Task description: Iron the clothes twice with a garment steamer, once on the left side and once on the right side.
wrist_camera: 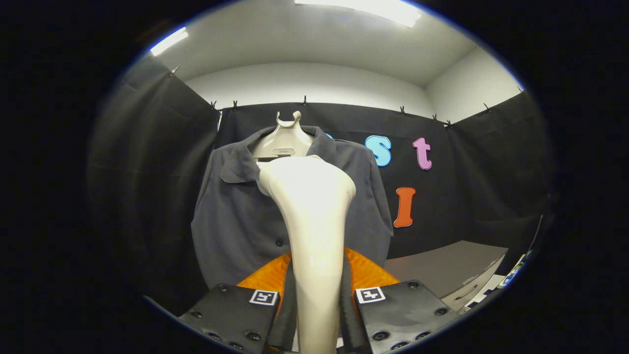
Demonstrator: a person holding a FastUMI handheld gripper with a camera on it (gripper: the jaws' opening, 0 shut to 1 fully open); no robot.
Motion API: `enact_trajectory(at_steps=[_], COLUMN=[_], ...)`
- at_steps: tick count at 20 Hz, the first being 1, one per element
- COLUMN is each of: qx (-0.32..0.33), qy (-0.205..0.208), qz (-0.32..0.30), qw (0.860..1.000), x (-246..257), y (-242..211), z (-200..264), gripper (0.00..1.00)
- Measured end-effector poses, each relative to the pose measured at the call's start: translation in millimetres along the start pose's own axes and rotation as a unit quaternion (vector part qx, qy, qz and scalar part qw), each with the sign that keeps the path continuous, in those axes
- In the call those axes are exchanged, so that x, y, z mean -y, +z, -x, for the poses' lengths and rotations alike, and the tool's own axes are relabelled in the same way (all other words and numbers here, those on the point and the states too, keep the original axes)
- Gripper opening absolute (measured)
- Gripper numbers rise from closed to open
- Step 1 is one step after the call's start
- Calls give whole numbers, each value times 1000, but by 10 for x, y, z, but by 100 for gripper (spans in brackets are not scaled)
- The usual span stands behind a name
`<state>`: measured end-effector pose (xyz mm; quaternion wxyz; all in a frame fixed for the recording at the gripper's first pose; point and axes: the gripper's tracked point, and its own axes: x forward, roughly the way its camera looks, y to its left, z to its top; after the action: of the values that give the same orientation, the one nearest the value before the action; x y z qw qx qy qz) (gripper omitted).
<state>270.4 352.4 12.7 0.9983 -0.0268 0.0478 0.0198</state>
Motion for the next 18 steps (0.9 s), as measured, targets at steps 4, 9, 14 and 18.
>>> enact_trajectory(at_steps=[4, 9, 14, 18], qx=[-13, -32, -48, -64], qy=[-40, -69, -87, -91], qz=[12, 7, 7, 1], qw=[999, 997, 995, 994], x=[106, 244, 341, 370], y=[-134, -311, -512, -741], z=[-293, -513, -660, -655], gripper=[44, 44, 44, 44])
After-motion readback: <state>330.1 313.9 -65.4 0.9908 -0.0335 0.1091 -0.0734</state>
